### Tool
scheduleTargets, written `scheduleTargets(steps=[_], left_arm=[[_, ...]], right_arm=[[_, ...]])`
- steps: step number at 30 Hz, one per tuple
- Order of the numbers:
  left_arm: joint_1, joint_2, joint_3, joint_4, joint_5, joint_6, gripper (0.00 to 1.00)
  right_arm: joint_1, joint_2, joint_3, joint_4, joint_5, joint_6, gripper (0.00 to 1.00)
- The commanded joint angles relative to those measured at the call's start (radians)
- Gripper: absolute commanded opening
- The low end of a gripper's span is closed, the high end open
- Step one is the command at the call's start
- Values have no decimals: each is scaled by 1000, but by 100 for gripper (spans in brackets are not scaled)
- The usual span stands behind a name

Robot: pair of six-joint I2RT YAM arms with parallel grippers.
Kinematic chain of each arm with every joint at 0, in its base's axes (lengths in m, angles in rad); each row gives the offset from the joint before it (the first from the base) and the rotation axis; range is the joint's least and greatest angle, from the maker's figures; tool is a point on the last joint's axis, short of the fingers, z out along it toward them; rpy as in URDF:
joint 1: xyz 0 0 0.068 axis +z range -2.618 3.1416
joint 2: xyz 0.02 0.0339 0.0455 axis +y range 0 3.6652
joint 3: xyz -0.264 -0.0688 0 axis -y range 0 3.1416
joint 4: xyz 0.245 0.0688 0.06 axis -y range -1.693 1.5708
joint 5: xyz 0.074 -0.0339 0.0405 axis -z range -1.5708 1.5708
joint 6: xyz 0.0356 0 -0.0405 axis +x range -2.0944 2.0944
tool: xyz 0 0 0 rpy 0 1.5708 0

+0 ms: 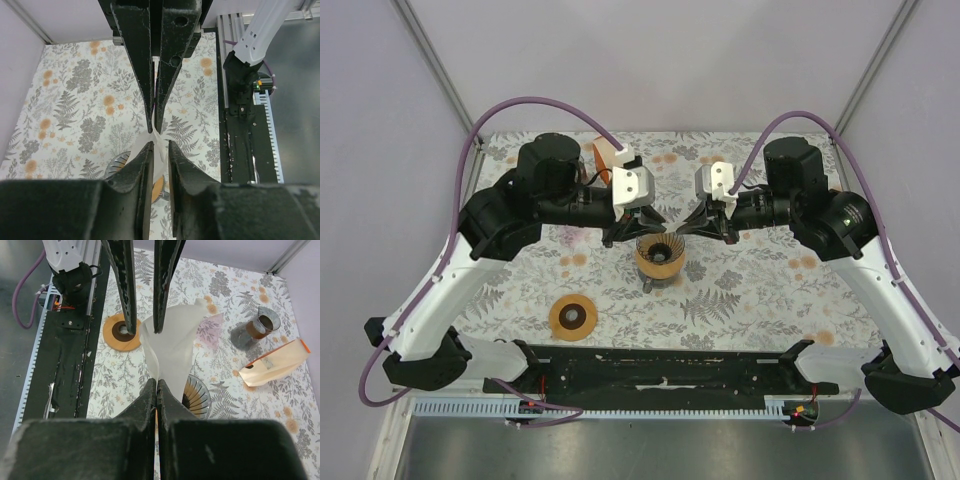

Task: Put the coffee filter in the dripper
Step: Place the coffee filter in the coffee dripper.

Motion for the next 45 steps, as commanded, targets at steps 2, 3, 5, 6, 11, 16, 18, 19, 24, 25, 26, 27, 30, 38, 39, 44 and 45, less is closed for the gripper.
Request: scheduleTargets(steps=[2,3,5,6,11,16,18,19,24,25,26,27,30,38,39,44,45], left_arm=[[10,-10,53,-1,31,-37,26],[8,-7,53,-5,30,-31,24],[8,-7,50,-13,23,-20,21],[8,-7,47,-14,23,-17,21],[8,-1,39,-19,11,-16,19],[8,-1,32,-39,26,-11,19],[8,1,26,-44,24,-10,20],[8,3,26,-44,23,-10,20],[8,7,29,-27,-2,-17,7],[8,6,26,-27,-5,-20,6],[8,7,23,-22,-5,-20,6],[8,7,18,-19,-11,-26,8],[7,9,15,-10,-35,-33,18],[7,13,7,-13,-20,-34,20],[7,15,9,-14,-20,-34,19],[7,18,3,-25,7,-33,9],[7,16,1,-25,11,-34,2]], right_arm=[[0,-18,4,8,13,-8,0],[0,-18,4,7,14,-8,0],[0,-21,6,8,14,-10,0],[0,-21,6,7,13,-8,0],[0,-13,6,8,11,-7,0],[0,-11,9,8,16,-5,0],[0,-11,9,10,20,-4,0],[0,-10,10,11,20,-1,0],[1,-8,10,11,7,1,0],[1,-8,9,11,5,1,0],[3,-10,9,11,4,1,0],[4,-10,10,11,4,1,0],[6,-8,9,10,8,1,0],[9,-2,12,13,14,1,0],[7,-4,12,11,14,1,0],[10,-1,12,11,23,1,0],[10,1,10,11,31,2,0]])
